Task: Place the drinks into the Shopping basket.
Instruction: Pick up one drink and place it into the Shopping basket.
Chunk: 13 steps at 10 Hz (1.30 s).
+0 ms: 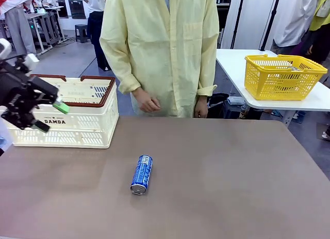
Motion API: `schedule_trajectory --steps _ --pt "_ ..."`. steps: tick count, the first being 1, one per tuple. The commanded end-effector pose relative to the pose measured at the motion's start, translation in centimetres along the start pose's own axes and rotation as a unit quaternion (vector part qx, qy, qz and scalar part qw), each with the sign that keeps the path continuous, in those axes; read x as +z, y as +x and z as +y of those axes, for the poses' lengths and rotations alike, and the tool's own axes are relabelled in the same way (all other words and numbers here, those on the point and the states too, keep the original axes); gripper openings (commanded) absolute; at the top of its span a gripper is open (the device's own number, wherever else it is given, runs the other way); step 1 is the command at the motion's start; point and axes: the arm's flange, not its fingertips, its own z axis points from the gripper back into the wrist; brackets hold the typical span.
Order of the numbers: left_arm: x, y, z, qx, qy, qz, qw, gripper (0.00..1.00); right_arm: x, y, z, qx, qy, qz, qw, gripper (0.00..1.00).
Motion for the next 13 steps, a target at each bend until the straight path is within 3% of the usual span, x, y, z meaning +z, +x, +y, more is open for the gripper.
schedule_trajectory --steps 1,3,5,6,8,9,11,13 --pt "9.8 -3.4 7.8 0.051 -0.067 -0.097 0.992 1.0 -0.1 0.3 0.3 0.009 0.011 -0.006 1.0 1.0" --pt "11.5 -7.2 11.1 0.066 -0.084 -0.108 0.988 1.0 -0.1 0.3 0.3 0.009 0.011 -0.006 1.0 1.0" --pt "9.7 -8.2 10.8 0.048 -0.089 -0.105 0.989 1.0 -0.1 0.3 0.3 0.009 0.011 -0.006 1.0 1.0" --pt "7.4 -7.6 8.5 0.024 -0.056 -0.108 0.992 1.0 -0.1 0.3 0.3 0.009 0.011 -0.006 1.0 1.0" --pt "2.0 -6.5 2.1 -0.049 -0.015 -0.068 0.996 1.0 -0.1 0.3 0.3 0.009 0.011 -0.006 1.0 1.0" --pt "-1.4 -6.3 -1.3 -0.058 0.052 -0.053 0.996 1.0 -0.1 0.3 0.3 0.009 0.011 -0.006 1.0 1.0" --pt "-10.9 -7.2 -7.9 -0.108 0.146 0.047 0.982 1.0 -0.1 0.3 0.3 0.009 0.011 -0.006 1.0 1.0" --pt "-20.0 -8.3 -11.4 -0.126 0.236 0.078 0.96 1.0 -0.1 0.3 0.3 0.009 0.011 -0.006 1.0 1.0"
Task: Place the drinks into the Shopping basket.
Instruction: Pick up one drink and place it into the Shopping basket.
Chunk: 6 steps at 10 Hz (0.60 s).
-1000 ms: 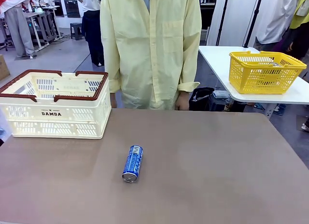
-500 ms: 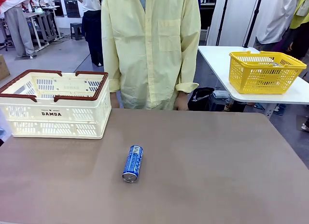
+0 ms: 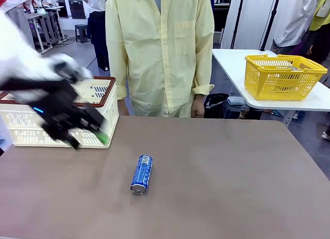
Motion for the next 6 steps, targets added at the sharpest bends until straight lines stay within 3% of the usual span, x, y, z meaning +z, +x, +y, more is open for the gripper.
schedule_trajectory --steps 1,3,4,6 --pt "-8.9 -1.3 -4.0 -0.019 0.05 0.025 0.998 1.0 -0.1 0.2 0.2 0.009 0.012 -0.007 1.0 1.0" --pt "-11.6 -0.7 -6.4 -0.039 0.041 -0.051 0.997 1.0 -0.1 0.2 0.2 0.009 0.012 -0.007 1.0 1.0" --pt "-9.5 -1.7 -6.0 -0.028 0.052 0.026 0.998 1.0 -0.1 0.2 0.2 0.009 0.012 -0.007 1.0 1.0" --pt "-9.5 -1.7 -6.0 -0.028 0.052 0.026 0.998 1.0 -0.1 0.2 0.2 0.009 0.012 -0.007 1.0 1.0"
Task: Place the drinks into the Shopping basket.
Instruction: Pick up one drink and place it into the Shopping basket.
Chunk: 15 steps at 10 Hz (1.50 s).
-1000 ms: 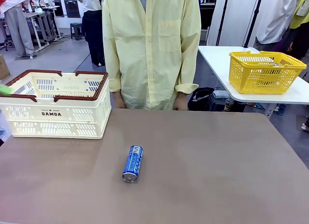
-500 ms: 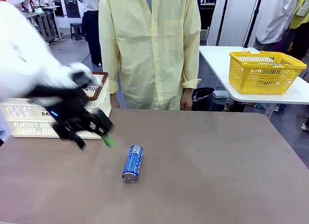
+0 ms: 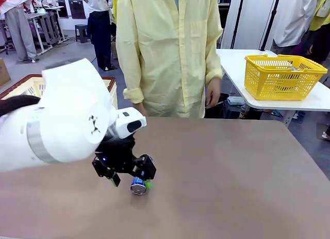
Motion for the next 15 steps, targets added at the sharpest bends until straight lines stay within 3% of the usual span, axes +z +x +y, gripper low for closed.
schedule_trajectory --steps 1,2,3,5,8,15 --pt "1.5 0.0 0.7 0.001 -0.005 0.013 1.0 1.0 -0.1 0.2 0.2 0.009 0.012 -0.006 1.0 1.0" --pt "0.0 0.0 0.0 0.0 0.0 0.0 1.0 1.0 -0.1 0.2 0.2 0.009 0.012 -0.006 1.0 1.0" --pt "-1.2 1.5 -1.0 0.026 0.061 -0.002 0.998 1.0 -0.1 0.2 0.2 0.009 0.012 -0.006 1.0 1.0" --pt "-2.9 7.1 -1.7 0.012 0.093 0.016 0.995 1.0 -0.1 0.2 0.2 0.009 0.012 -0.006 1.0 1.0" --pt "-6.1 12.0 -0.4 0.083 0.103 0.04 0.99 1.0 -0.1 0.2 0.2 0.009 0.012 -0.006 1.0 1.0" --pt "-11.7 12.5 0.6 0.125 0.112 0.084 0.982 1.0 -0.1 0.2 0.2 0.009 0.012 -0.006 1.0 1.0"
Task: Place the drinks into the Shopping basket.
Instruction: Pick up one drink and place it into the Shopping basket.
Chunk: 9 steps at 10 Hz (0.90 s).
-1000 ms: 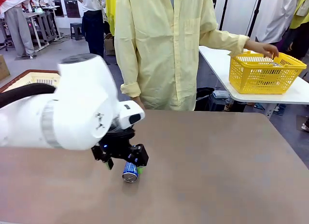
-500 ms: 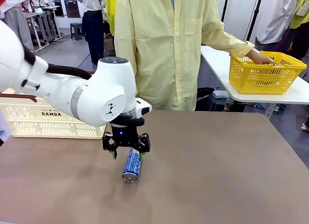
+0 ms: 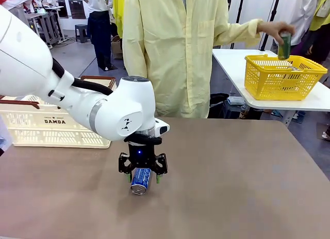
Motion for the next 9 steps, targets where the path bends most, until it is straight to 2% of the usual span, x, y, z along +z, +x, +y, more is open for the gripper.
schedule_trajectory --steps 1,5,6,7,9 --pt "-0.48 0.92 -0.38 0.023 0.01 -0.003 1.0 1.0 -0.12 0.23 0.2 0.009 0.012 -0.006 1.0 1.0" --pt "-0.9 0.95 -0.18 0.018 0.013 -0.005 1.0 1.0 -0.12 0.23 0.2 0.009 0.012 -0.006 1.0 1.0" --pt "-0.91 0.98 -0.16 0.019 0.014 -0.002 1.0 0.4 -0.12 0.23 0.2 0.009 0.012 -0.006 1.0 1.0" --pt "-0.86 0.93 -0.19 0.016 0.015 -0.007 1.0 0.0 -0.12 0.23 0.2 0.009 0.012 -0.006 1.0 1.0" --pt "-0.44 0.82 0.08 0.019 0.011 -0.02 1.0 0.0 -0.12 0.23 0.2 0.009 0.012 -0.006 1.0 1.0"
